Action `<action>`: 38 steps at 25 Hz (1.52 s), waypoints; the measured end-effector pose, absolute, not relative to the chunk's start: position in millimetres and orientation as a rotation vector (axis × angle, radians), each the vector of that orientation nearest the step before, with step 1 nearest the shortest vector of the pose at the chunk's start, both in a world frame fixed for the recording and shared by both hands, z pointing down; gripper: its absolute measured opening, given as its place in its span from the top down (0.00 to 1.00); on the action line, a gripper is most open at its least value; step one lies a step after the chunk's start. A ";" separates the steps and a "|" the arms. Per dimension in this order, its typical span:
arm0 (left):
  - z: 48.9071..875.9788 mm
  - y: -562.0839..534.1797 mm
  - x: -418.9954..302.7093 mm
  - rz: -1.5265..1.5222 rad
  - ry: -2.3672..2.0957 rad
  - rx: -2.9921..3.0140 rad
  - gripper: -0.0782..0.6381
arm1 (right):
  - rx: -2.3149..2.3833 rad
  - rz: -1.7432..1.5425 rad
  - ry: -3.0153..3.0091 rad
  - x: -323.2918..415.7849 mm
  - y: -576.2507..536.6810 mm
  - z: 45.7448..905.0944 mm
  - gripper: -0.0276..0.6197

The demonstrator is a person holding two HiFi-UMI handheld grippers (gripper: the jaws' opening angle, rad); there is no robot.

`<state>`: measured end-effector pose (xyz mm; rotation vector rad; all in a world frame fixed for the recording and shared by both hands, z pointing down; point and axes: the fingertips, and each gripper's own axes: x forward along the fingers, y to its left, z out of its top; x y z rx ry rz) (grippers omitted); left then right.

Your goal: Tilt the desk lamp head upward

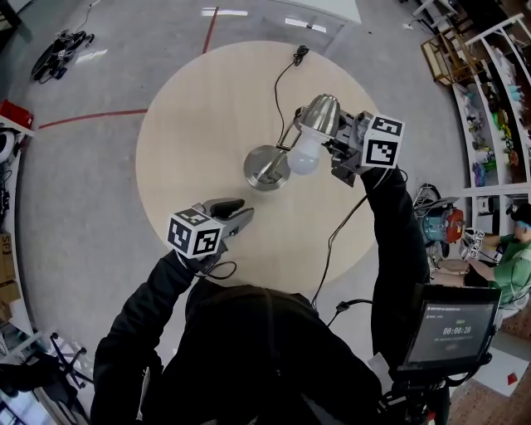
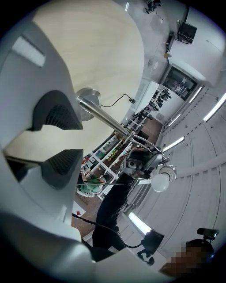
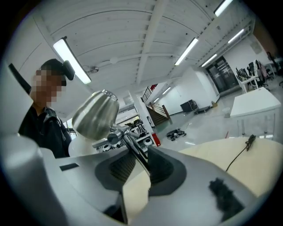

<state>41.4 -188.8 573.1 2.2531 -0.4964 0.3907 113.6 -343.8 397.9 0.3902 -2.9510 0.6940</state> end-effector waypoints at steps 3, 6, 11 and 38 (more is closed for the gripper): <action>574.5 -185.9 36.4 0.386 -0.512 2.230 0.69 | 0.395 0.768 -2.956 115.9 -350.3 399.6 0.83; 571.8 -184.3 33.3 0.363 -0.521 2.211 0.69 | 0.409 0.827 -2.962 117.0 -356.5 400.8 0.83; 566.8 -181.9 32.3 0.354 -0.517 2.214 0.69 | 0.451 0.816 -2.986 115.9 -361.8 400.8 0.83; 543.1 -177.7 37.8 0.340 -0.511 2.266 0.69 | 1.165 0.581 -2.833 192.0 -318.0 425.0 0.77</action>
